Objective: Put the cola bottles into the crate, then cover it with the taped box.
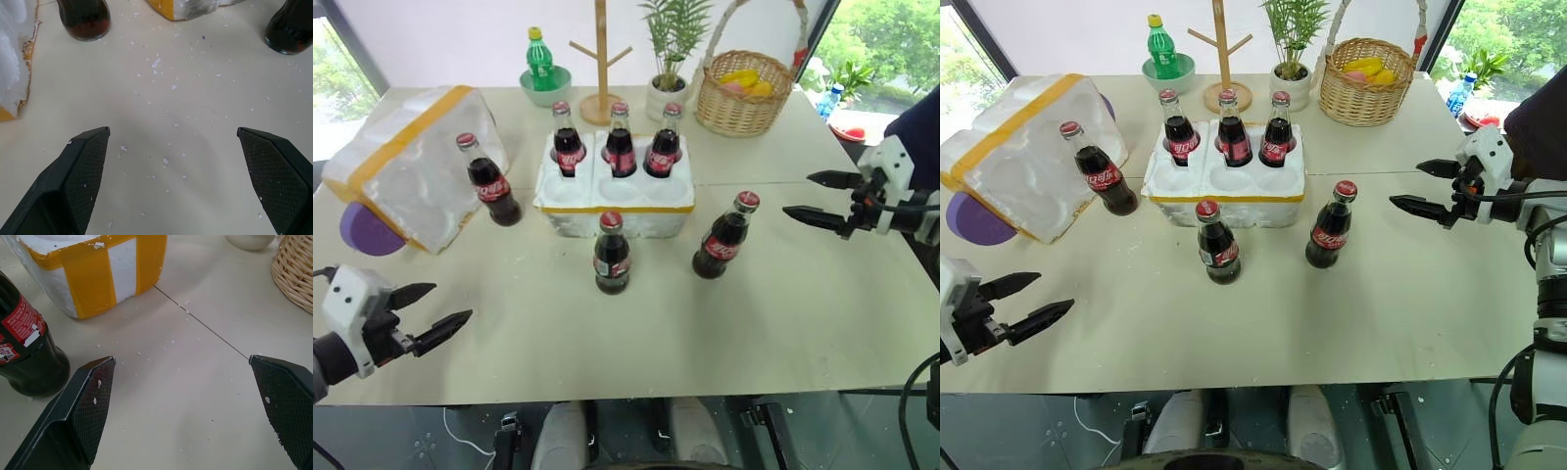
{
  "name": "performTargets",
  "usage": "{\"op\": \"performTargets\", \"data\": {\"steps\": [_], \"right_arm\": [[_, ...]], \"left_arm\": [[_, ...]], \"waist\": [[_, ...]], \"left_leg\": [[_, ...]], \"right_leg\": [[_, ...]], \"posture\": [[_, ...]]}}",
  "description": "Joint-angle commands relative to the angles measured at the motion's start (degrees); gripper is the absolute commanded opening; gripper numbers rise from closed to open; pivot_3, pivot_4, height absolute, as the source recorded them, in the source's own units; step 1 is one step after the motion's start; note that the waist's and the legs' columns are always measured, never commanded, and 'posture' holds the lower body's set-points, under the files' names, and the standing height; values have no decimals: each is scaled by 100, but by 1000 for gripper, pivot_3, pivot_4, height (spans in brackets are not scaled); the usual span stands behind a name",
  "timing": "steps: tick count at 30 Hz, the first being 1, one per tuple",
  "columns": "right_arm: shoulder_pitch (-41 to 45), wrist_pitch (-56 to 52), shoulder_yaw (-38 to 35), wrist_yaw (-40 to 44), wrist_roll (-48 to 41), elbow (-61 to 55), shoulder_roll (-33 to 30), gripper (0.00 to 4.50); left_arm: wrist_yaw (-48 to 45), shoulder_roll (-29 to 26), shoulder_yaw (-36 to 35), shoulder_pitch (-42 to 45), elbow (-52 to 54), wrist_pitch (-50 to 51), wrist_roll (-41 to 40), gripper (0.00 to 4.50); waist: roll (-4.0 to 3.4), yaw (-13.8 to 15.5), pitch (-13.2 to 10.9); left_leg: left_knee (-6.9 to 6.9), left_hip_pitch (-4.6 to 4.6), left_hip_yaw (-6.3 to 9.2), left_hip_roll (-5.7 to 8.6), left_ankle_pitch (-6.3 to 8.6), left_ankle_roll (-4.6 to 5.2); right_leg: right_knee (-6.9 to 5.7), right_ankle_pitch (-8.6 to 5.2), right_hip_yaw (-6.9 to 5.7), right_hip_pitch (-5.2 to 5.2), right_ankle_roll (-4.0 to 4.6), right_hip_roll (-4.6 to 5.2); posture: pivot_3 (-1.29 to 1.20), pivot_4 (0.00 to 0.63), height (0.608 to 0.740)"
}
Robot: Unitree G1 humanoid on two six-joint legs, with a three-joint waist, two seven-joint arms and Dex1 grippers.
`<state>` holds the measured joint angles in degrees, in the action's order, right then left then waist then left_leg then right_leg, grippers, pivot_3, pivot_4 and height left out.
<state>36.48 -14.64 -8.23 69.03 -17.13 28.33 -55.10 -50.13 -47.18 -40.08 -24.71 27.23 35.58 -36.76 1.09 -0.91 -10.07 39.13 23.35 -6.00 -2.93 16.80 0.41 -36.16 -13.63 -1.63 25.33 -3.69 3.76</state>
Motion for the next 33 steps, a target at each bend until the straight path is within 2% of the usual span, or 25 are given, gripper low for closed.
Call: {"op": "performTargets", "data": {"steps": [1, 17, 22, 26, 29, 33], "right_arm": [[48, 101, -182, -10, -60, -98, -51, 4500], [80, 248, -202, -123, -55, 46, 27, 4500], [284, -135, -240, 76, -236, -13, -84, 4500], [688, -928, -298, 543, -666, -270, -307, 4500], [968, -1687, -287, 1242, -1193, -608, -547, 4500], [1475, -2312, -157, 1558, -1472, -746, -618, 4500]], "left_arm": [[79, 23, -31, 177, 37, -93, -4, 4365], [468, 153, 75, 474, 57, 102, -16, 4365], [698, 263, 161, 817, -10, 64, -33, 4365], [1171, 368, 388, 1551, -372, 31, 92, 4365], [1473, 419, 679, 2275, -765, 12, 212, 4365], [1633, 434, 1211, 3096, -1322, -132, 515, 4365]], "waist": [[0, 4, 0], [0, 1, 0], [0, 13, 0], [-10, 18, 0], [-19, 26, -3], [-18, 22, 0]], "left_leg": [[0, 0, 0, 0, 0, 0], [1, -2, -2, 1, -1, -2], [3, -2, -2, 2, -2, -3], [3, -3, 0, 3, -2, -3], [3, -2, 1, 3, -3, -3], [3, -3, 3, 3, -3, -3]], "right_leg": [[0, 0, 0, 0, 0, 0], [-4, 2, 0, -2, -3, -6], [-4, 2, 0, -3, -3, -5], [-5, 3, 0, -5, -5, -6], [-7, 11, -1, -5, -17, -7], [-8, 14, -3, -7, -23, -10]], "posture": [[0, 150, 740], [0, 150, 740], [0, 150, 740], [0, 150, 740], [0, 150, 740], [0, 150, 740]]}}
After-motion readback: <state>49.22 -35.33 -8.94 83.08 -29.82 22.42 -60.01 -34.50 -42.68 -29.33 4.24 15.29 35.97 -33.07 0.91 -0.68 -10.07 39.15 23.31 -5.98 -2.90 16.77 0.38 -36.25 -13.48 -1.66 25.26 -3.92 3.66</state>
